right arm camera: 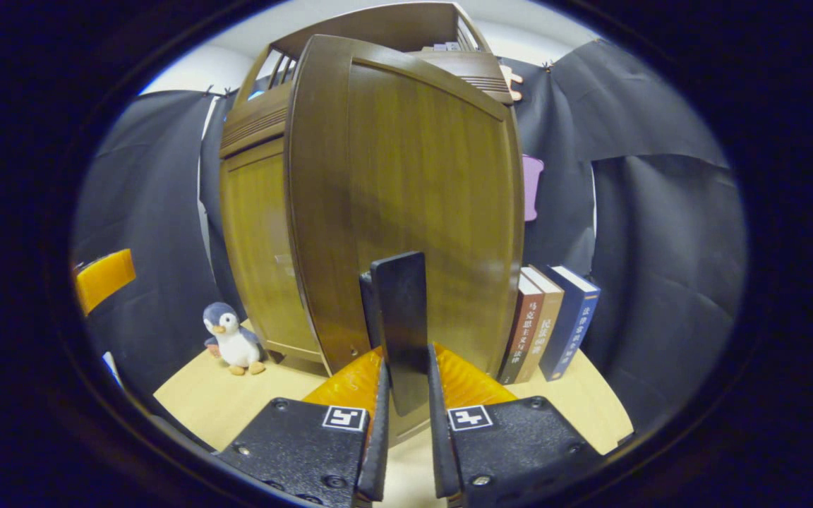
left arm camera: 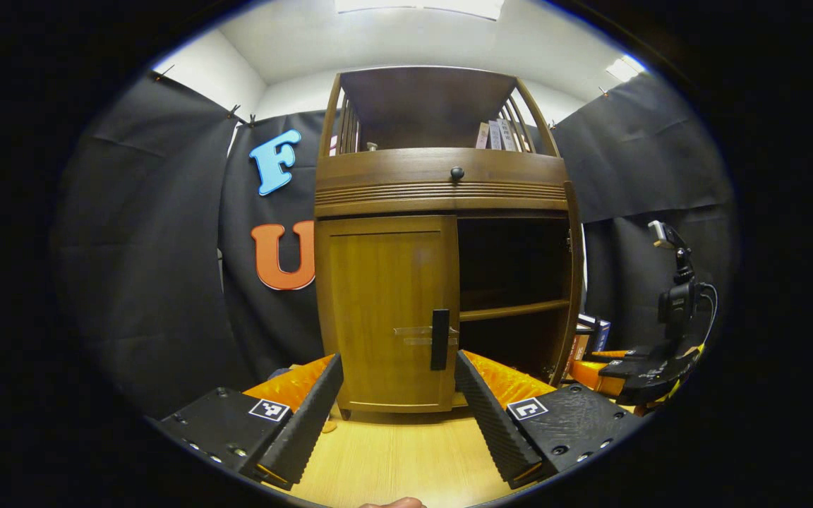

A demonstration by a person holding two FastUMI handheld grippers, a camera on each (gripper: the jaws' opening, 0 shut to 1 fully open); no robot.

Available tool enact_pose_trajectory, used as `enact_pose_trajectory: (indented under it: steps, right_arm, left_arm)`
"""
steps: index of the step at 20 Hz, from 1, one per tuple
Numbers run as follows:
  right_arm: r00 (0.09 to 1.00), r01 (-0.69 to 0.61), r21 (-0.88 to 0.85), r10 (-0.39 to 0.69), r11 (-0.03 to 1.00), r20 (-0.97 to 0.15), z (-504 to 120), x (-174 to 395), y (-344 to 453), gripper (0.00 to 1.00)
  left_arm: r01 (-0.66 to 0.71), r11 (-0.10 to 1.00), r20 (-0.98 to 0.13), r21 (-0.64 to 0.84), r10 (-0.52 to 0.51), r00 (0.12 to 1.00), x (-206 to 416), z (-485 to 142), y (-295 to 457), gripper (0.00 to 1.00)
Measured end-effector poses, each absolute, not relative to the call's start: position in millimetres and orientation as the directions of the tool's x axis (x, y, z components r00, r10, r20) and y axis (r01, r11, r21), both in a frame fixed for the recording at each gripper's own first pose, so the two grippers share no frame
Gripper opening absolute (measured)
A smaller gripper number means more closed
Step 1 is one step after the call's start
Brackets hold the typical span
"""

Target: Open the right door of the double-door shoe cabinet with the right hand, and open the left door with the left hand.

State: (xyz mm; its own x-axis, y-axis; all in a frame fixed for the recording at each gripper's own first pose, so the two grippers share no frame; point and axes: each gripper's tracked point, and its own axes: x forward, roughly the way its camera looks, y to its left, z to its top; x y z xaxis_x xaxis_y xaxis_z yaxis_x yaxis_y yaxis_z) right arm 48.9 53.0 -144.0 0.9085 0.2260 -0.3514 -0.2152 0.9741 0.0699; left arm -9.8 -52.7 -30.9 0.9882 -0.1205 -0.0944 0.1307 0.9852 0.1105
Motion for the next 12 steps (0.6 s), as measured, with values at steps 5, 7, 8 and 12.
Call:
enact_pose_trajectory:
  steps: [5, 7, 8, 12]
  right_arm:
    - [0.916, -0.142, 0.073, 0.159, 0.987, -0.368, -146.1, 38.0, 18.3, 0.26]
    - [0.919, -0.104, 0.067, 0.122, 0.992, -0.375, -147.5, 36.3, 2.9, 0.24]
    - [0.917, -0.089, 0.065, 0.108, 0.994, -0.385, -150.6, 37.4, -2.9, 0.23]
    - [0.909, -0.035, 0.086, 0.068, 0.996, -0.411, -155.6, 38.2, -29.1, 0.22]
  left_arm:
    - [0.157, 0.982, -0.107, 0.104, -0.146, 0.983, -2.8, -35.0, -64.6, 0.96]
    - [0.167, 0.981, -0.114, 0.099, -0.155, 0.981, 0.6, -38.3, -70.3, 0.96]
    - [0.171, 0.981, -0.116, 0.096, -0.16, 0.98, 2.5, -38.9, -72.6, 0.96]
    - [0.191, 0.979, -0.13, 0.076, -0.18, 0.975, 12.5, -48.2, -82.4, 0.96]
